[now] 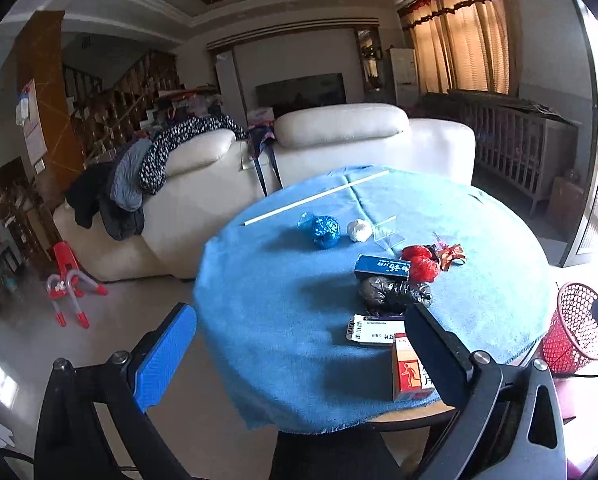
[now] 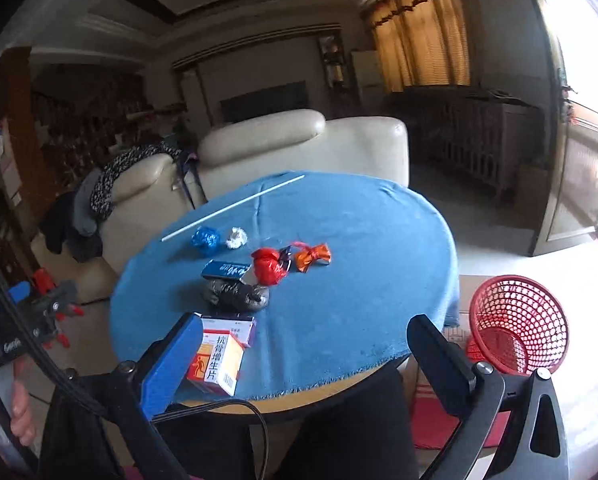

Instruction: Collect trash

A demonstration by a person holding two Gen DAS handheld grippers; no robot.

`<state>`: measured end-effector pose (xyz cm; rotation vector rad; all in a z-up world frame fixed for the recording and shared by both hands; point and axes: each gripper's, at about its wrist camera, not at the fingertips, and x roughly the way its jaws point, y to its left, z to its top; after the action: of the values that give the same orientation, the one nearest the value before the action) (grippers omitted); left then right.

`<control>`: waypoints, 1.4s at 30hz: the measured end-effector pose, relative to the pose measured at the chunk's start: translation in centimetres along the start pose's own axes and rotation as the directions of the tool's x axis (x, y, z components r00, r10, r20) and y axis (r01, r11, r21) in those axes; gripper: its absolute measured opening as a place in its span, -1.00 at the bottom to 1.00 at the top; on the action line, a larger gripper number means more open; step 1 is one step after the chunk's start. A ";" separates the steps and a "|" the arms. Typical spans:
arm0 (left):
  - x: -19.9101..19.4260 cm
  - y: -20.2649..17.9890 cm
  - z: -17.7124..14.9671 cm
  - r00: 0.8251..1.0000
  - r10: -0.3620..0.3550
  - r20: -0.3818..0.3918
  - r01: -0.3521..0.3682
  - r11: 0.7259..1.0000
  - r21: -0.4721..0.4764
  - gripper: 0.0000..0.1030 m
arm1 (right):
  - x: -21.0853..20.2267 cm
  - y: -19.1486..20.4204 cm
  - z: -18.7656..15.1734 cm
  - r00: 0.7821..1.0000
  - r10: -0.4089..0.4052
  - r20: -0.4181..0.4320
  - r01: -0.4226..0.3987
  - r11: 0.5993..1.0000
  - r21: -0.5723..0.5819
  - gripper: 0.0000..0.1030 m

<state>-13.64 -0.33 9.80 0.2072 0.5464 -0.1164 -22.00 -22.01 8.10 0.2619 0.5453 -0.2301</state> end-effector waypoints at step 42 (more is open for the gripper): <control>-0.2 2.5 -1.6 0.999 0.037 -0.008 -0.037 0.999 -0.017 1.00 | 1.5 3.5 -0.6 0.997 -0.026 -0.066 0.022 0.997 -0.069 1.00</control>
<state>-14.18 2.46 8.96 0.2015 0.5506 -0.0751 -20.02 -18.73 7.44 0.1976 0.6221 -0.2262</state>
